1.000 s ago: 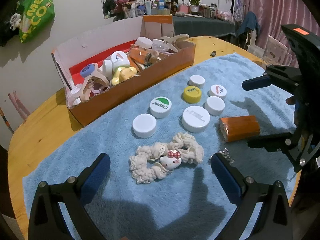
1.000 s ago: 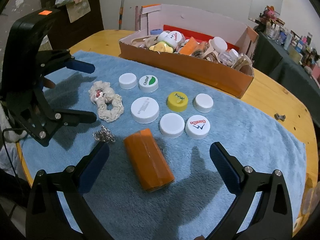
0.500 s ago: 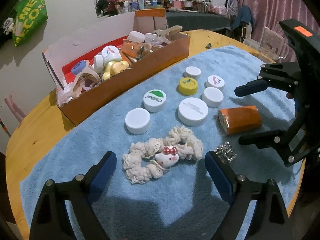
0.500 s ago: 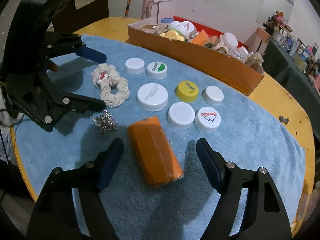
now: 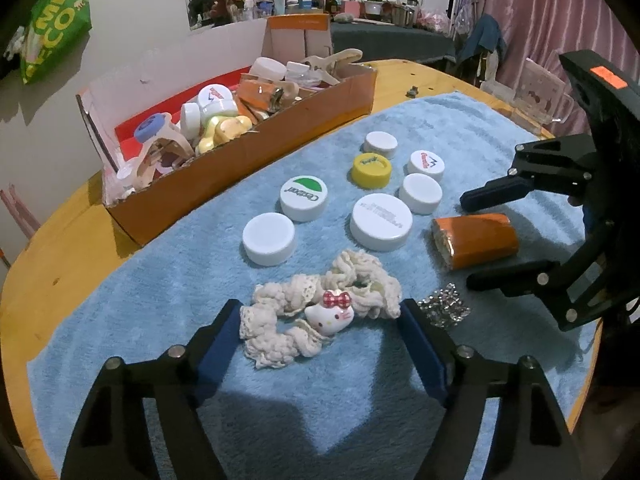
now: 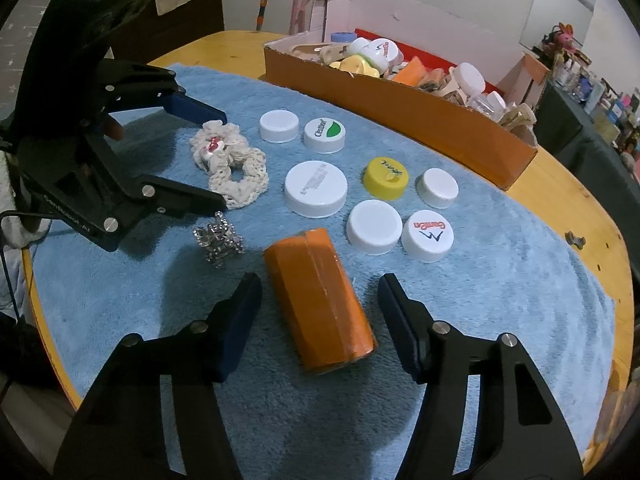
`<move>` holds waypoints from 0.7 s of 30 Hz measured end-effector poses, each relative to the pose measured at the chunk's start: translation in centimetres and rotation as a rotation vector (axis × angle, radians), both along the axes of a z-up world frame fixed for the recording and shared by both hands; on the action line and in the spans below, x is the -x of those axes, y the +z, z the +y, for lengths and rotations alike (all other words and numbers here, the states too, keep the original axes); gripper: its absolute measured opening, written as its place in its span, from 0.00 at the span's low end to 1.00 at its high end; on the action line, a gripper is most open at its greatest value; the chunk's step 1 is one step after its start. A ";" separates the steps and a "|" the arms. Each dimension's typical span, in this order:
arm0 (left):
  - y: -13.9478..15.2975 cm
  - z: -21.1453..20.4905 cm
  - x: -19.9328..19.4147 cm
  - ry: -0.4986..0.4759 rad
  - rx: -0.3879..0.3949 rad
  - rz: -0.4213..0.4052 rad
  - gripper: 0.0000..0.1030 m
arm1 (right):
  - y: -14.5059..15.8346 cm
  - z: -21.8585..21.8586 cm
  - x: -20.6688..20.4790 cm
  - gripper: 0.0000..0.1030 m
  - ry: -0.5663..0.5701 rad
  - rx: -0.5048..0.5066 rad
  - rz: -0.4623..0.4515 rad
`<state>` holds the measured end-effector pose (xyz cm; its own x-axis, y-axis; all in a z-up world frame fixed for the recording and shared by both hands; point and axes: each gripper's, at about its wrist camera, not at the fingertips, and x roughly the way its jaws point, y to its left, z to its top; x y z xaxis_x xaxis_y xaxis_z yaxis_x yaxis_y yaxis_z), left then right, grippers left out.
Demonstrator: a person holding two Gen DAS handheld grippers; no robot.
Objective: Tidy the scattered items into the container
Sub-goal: 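Close the left gripper on the cream scrunchie while the right gripper grasps the orange cylinder, then lift the scrunchie with the left gripper while the right gripper lifts the orange cylinder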
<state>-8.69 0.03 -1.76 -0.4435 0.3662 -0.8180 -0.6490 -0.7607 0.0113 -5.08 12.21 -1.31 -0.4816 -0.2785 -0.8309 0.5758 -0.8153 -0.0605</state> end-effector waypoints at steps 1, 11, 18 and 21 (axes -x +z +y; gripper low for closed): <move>0.0 0.0 0.0 0.000 0.000 0.000 0.75 | 0.0 0.0 0.0 0.52 0.001 0.004 -0.003; 0.2 -0.5 0.4 0.015 -0.039 -0.028 0.58 | -0.1 0.0 -0.2 0.44 0.003 0.026 -0.008; 0.4 -0.9 0.7 0.035 -0.058 -0.040 0.37 | 0.0 0.2 -0.4 0.39 -0.001 0.036 -0.006; 0.4 -0.9 0.6 0.037 -0.051 -0.031 0.36 | 0.0 0.0 -0.5 0.38 0.003 0.027 0.001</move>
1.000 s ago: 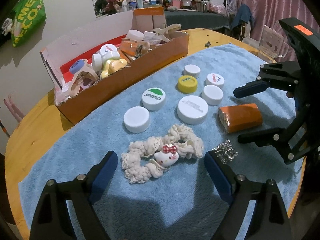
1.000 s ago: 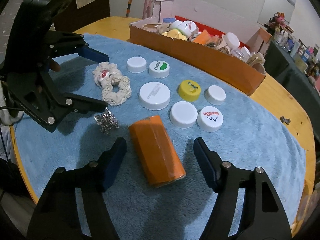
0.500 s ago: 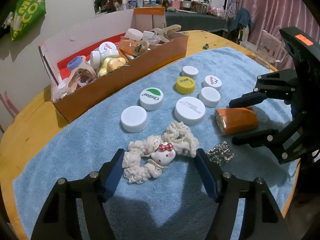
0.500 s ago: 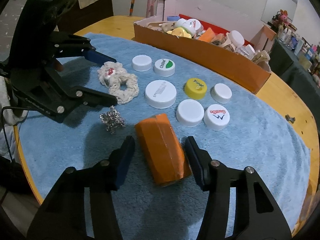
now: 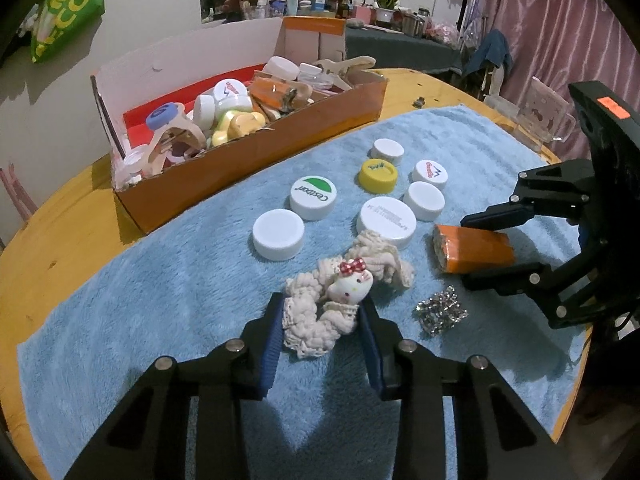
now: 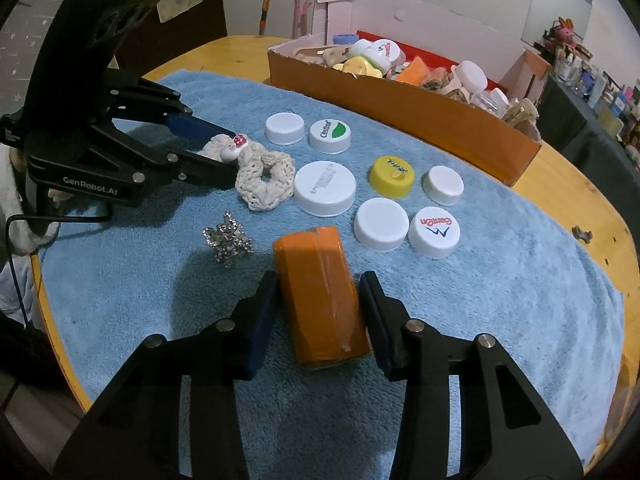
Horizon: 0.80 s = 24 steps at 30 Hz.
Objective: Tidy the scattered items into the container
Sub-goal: 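Lift the scrunchie with the left gripper while the right gripper lifts the orange cylinder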
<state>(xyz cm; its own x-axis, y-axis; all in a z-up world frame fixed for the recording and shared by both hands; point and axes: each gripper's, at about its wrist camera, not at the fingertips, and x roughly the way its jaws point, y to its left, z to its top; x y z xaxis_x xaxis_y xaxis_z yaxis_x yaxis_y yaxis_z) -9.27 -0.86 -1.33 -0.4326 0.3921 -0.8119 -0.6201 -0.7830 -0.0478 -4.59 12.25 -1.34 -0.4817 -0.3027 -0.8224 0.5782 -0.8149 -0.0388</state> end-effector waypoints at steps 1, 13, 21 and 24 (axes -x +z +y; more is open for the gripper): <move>0.0 0.0 -0.1 0.000 0.001 0.003 0.35 | 0.0 0.0 0.0 0.37 0.000 -0.001 0.000; 1.0 -0.3 -0.5 0.022 -0.028 0.026 0.34 | 0.6 0.2 -0.2 0.33 -0.013 0.018 0.022; 2.1 -0.4 -1.1 0.043 -0.046 0.044 0.34 | 1.7 0.6 -0.4 0.33 -0.027 0.053 0.040; 2.7 -0.4 -1.5 0.047 -0.061 0.049 0.34 | 2.3 0.8 -0.5 0.33 -0.032 0.066 0.048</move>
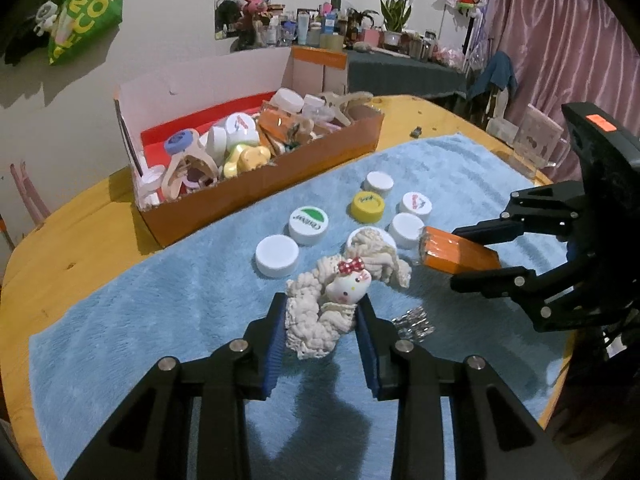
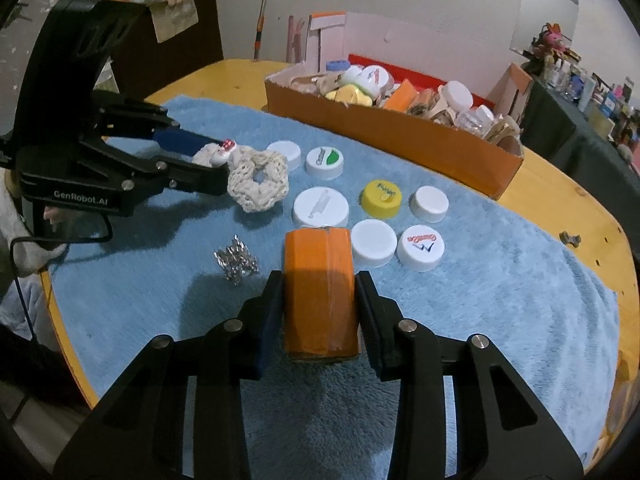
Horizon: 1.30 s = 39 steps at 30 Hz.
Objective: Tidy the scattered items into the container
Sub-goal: 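Lift the scrunchie with the left gripper while the right gripper lifts the orange cylinder, then carry both held items over the cardboard box and lower them inside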
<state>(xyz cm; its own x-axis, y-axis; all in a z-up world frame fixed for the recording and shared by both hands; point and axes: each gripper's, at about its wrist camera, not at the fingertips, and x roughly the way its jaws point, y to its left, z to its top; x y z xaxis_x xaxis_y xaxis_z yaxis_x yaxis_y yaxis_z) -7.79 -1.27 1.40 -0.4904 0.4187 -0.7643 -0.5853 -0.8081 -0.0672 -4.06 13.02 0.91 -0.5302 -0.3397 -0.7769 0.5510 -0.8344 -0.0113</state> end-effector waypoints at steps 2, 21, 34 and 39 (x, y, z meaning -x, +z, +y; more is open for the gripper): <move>0.6 0.1 -0.3 0.007 -0.008 0.013 0.34 | 0.4 0.1 -0.1 0.33 -0.002 0.010 0.010; 5.7 0.4 -1.7 0.150 -0.087 0.090 0.34 | 5.6 0.6 -1.2 0.33 -0.011 0.092 0.105; 7.8 1.7 -1.5 0.291 -0.051 0.190 0.34 | 8.3 0.4 -0.1 0.33 -0.038 0.134 0.150; 8.2 2.1 -1.3 0.326 -0.048 0.207 0.34 | 8.7 0.1 0.5 0.33 -0.052 0.142 0.159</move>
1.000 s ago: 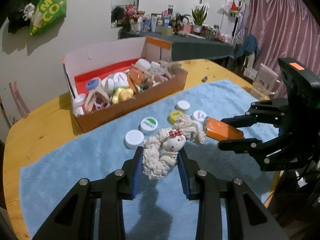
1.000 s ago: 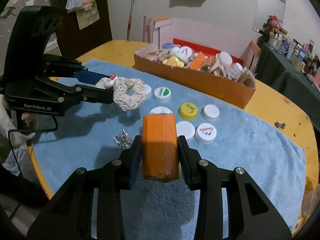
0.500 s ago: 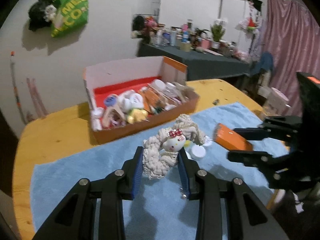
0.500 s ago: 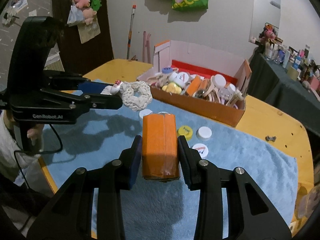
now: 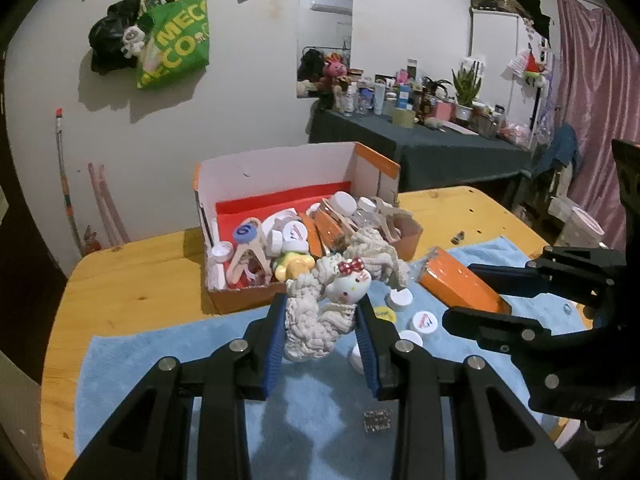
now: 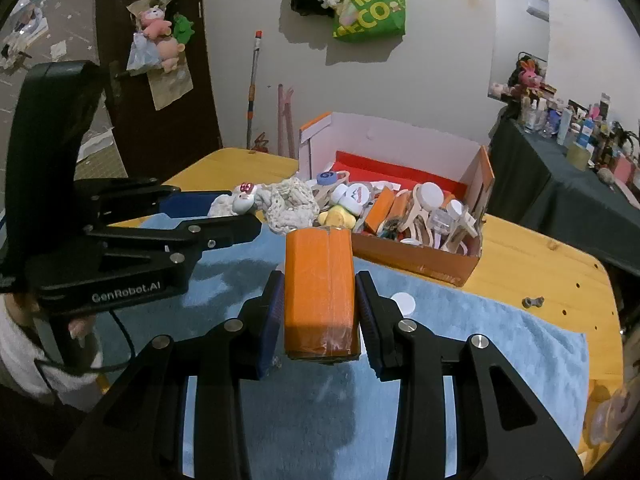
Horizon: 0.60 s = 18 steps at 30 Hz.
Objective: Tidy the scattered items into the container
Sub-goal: 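Carry both held items over the cardboard box and lower them inside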
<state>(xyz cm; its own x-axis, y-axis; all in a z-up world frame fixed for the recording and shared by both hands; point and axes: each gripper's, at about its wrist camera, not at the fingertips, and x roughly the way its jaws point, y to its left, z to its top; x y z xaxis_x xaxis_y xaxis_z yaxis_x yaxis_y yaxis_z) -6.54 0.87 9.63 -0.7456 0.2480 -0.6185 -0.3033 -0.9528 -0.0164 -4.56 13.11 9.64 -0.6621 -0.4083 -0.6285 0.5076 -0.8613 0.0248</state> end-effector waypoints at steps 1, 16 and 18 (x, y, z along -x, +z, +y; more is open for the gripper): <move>0.1 0.0 0.1 0.004 0.000 0.000 0.34 | 0.0 0.0 0.1 0.33 -0.003 0.001 0.001; -0.1 0.0 1.6 0.069 0.012 -0.001 0.34 | 0.6 0.1 2.2 0.33 -0.044 0.011 0.005; -0.1 0.0 2.0 0.080 0.014 -0.001 0.34 | 0.8 0.1 2.6 0.33 -0.046 0.011 0.008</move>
